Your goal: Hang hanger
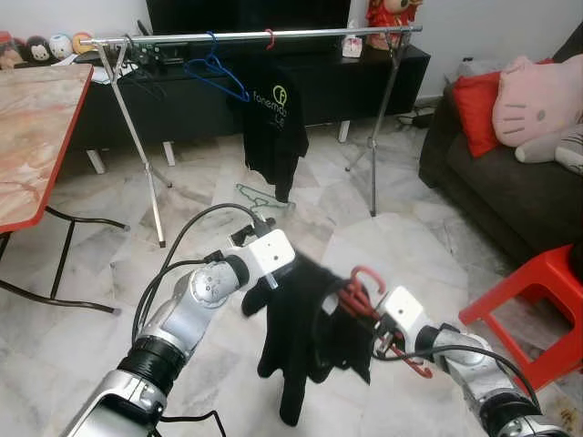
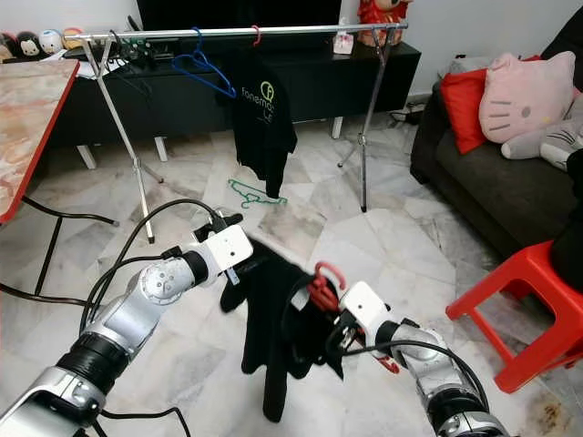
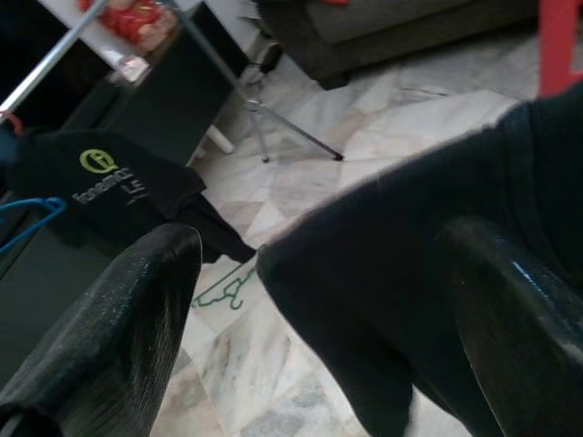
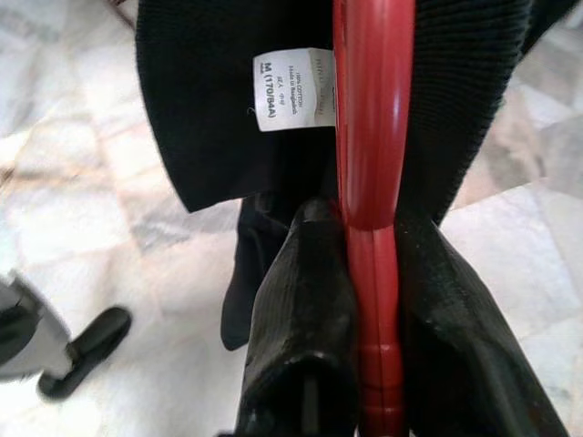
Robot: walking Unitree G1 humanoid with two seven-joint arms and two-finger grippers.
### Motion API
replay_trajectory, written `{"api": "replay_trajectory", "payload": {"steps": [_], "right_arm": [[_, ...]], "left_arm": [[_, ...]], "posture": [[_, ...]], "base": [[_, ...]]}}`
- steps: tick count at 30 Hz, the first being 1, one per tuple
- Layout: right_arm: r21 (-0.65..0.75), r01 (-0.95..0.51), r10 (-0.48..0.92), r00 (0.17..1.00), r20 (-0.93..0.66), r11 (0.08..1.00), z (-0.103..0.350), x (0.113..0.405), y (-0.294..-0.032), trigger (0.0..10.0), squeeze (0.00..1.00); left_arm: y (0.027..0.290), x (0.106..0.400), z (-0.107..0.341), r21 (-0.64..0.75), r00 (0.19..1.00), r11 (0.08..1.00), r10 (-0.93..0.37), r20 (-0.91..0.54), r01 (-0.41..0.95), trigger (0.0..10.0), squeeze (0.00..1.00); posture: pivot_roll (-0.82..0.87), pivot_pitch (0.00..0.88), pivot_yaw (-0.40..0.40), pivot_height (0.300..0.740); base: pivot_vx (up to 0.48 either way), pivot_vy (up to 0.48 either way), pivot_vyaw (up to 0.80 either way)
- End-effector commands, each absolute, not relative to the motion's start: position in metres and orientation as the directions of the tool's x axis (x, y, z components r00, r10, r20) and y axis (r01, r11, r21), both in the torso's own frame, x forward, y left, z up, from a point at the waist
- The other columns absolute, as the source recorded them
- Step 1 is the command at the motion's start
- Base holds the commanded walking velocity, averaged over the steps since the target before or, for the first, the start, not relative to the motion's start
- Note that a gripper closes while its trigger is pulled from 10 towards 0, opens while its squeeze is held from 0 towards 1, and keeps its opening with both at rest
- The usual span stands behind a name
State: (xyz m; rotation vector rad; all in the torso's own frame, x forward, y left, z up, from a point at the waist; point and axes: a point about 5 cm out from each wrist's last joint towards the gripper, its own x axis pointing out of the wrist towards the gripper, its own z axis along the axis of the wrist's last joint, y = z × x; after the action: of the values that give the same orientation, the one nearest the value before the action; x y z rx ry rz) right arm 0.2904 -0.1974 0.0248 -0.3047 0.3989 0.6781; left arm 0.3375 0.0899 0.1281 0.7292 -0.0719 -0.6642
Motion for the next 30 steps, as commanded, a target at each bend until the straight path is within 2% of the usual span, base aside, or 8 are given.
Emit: {"api": "replay_trajectory", "payload": {"steps": [1,3,7,14,21,30], "right_arm": [[-0.167,-0.595,0.509,0.776,-0.372,0.786,0.038,0.3,-0.2,0.0,0.0],[-0.175,-0.561,0.484,0.805,-0.344,0.809,0.042,0.303,-0.2,0.0,0.0],[-0.183,-0.548,0.48,0.819,-0.314,0.816,0.047,0.307,-0.198,0.0,0.0],[-0.203,-0.496,0.448,0.861,-0.239,0.844,0.063,0.322,-0.188,0.0,0.0],[-0.201,-0.51,0.471,0.856,-0.214,0.836,0.071,0.329,-0.175,0.0,0.0],[-0.198,-0.552,0.514,0.83,-0.215,0.81,0.07,0.326,-0.164,0.0,0.0]], "left_arm": [[0.092,0.338,0.125,0.614,0.832,0.618,-0.54,-0.123,0.491,10.0,0.0],[0.09,0.337,0.124,0.583,0.864,0.679,-0.497,-0.081,0.446,10.0,0.0],[0.082,0.332,0.12,0.536,0.875,0.727,-0.481,-0.048,0.429,10.0,0.0],[0.056,0.313,0.104,0.468,0.821,0.706,-0.566,-0.078,0.531,10.0,0.0],[0.046,0.306,0.099,0.46,0.791,0.679,-0.605,-0.091,0.573,10.0,0.0],[0.034,0.312,0.107,0.458,0.812,0.711,-0.582,-0.044,0.534,10.0,0.0]], "posture": [[-0.05,0.0,-0.064,0.74],[-0.05,0.0,-0.063,0.74],[-0.05,0.0,-0.068,0.74],[-0.05,0.0,-0.075,0.74],[-0.04,0.0,-0.092,0.74],[-0.05,0.0,-0.103,0.74]], "base": [[0.0,0.0,0.0],[0.0,0.0,0.0],[0.0,0.0,0.0],[0.0,0.0,0.0],[0.0,0.0,0.0],[0.0,0.0,0.0]]}}
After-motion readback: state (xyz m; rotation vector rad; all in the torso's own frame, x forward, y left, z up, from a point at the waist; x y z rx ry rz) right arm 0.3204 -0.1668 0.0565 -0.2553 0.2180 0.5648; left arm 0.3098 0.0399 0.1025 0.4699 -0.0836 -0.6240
